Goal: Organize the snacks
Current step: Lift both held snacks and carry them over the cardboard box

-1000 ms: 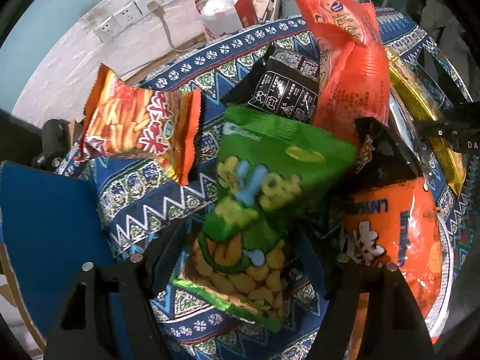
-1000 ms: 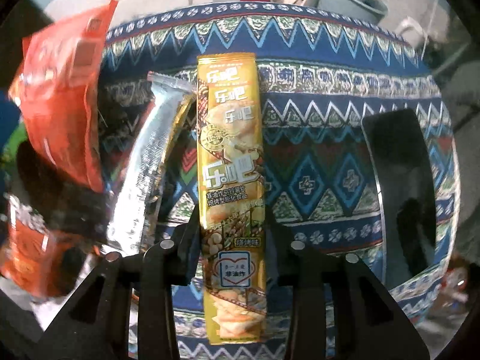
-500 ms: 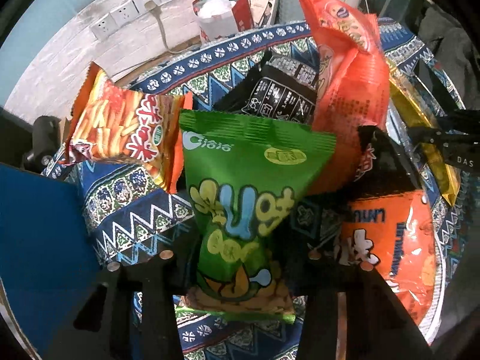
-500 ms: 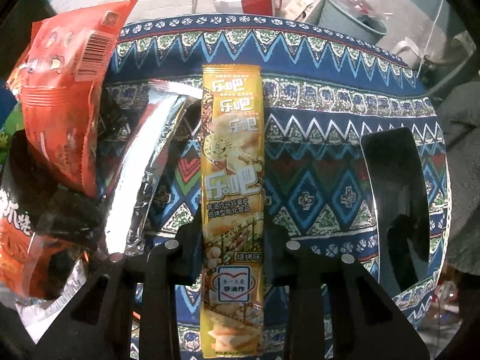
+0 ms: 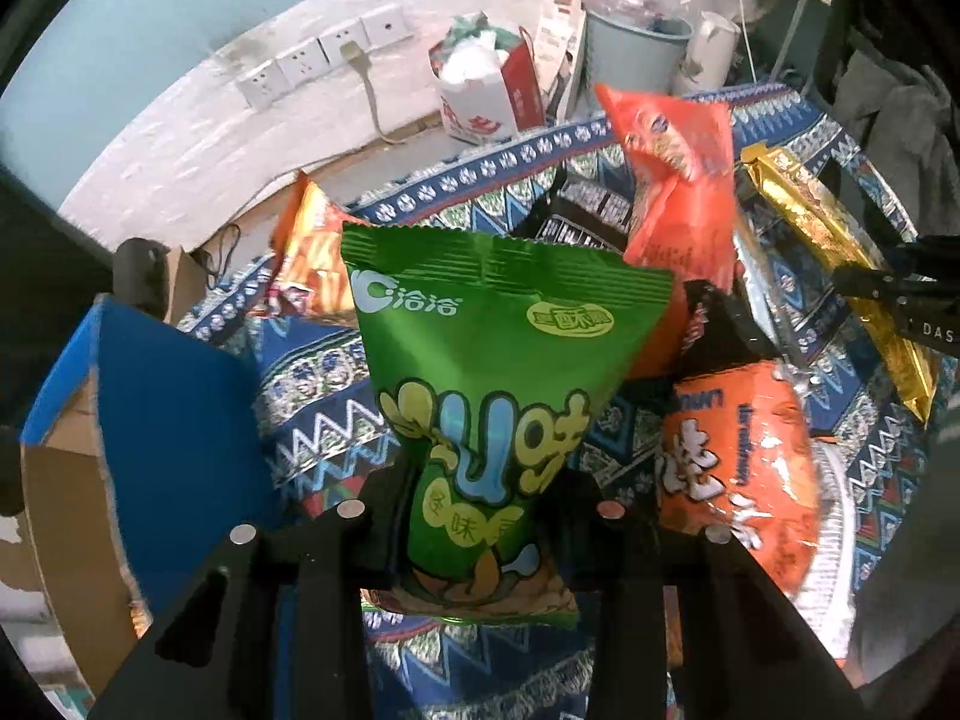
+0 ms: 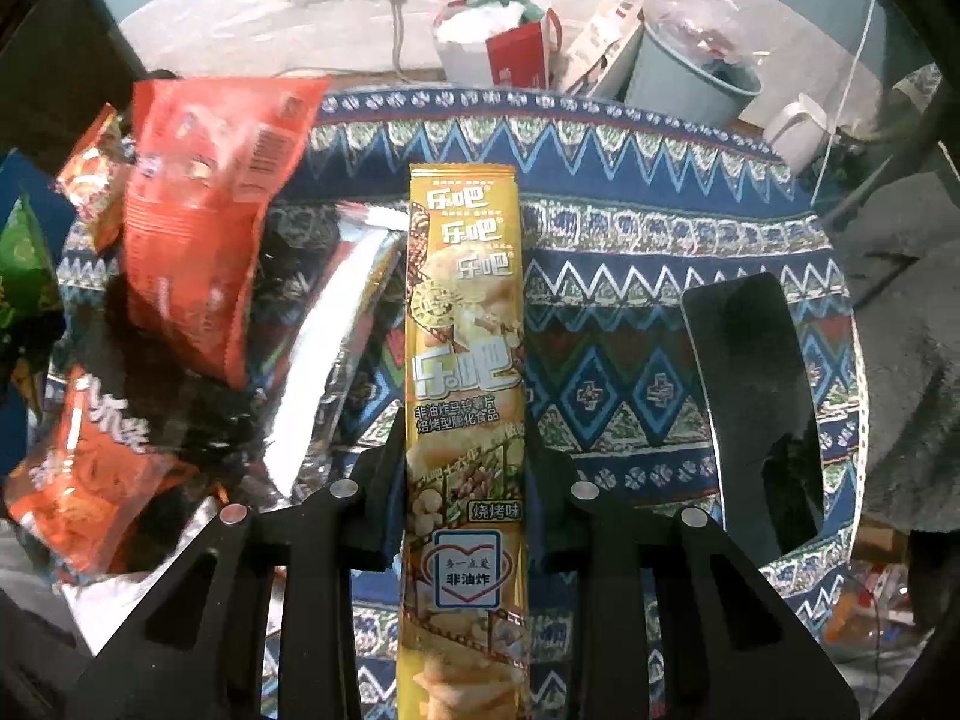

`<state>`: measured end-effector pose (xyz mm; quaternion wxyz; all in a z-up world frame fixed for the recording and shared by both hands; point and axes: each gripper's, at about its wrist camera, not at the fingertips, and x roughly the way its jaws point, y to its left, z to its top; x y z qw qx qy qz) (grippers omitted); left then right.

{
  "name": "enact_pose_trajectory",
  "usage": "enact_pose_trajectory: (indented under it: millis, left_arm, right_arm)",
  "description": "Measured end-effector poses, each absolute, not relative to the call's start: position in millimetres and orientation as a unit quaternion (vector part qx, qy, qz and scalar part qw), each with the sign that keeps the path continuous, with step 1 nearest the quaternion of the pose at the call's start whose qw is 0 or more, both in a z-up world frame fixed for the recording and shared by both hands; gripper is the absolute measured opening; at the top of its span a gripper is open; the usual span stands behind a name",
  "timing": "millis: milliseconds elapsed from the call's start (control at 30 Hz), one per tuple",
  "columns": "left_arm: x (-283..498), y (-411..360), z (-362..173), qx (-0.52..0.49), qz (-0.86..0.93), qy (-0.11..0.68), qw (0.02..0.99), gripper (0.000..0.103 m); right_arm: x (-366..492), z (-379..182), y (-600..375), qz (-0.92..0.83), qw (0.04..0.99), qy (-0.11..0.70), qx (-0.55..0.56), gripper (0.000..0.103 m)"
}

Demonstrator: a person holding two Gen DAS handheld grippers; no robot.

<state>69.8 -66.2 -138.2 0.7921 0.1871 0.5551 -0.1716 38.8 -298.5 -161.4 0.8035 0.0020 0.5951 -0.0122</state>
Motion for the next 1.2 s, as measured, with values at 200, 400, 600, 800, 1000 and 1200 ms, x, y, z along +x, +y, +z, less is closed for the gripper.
enact_pose_trajectory:
  millis: [200,400,600,800,1000,1200]
  left_arm:
    - [54.0,-58.2,-116.7,0.181,-0.164,0.537,0.807,0.036]
    - [41.8,-47.2,-95.5,0.174,-0.156,0.520,0.821,0.036]
    - [35.7,-40.8,-77.2,0.162,-0.151,0.509,0.832,0.036]
    - [29.5,-33.0,-60.8,0.152,-0.148,0.492,0.844,0.036]
    - [27.5,-21.6,-54.1,0.143,-0.141,0.488,0.849,0.036]
    - [25.1,-5.7,-49.7,0.132,-0.133,0.485,0.854,0.036]
  right_arm:
    - [26.2,-136.2,-287.9,-0.006,0.818,0.576,-0.001,0.029]
    - [21.6,-112.4,-276.9,0.002,0.832,0.555,-0.006,0.029]
    - [21.5,-88.7,-265.2,0.022,0.846,0.532,-0.008,0.029]
    - [22.3,-70.2,-247.7,0.045,0.856,0.515,-0.011,0.029]
    - [26.9,-57.7,-226.0,0.067,0.859,0.506,-0.014,0.029]
    - [31.3,-47.8,-201.8,0.090,0.862,0.499,-0.020,0.029]
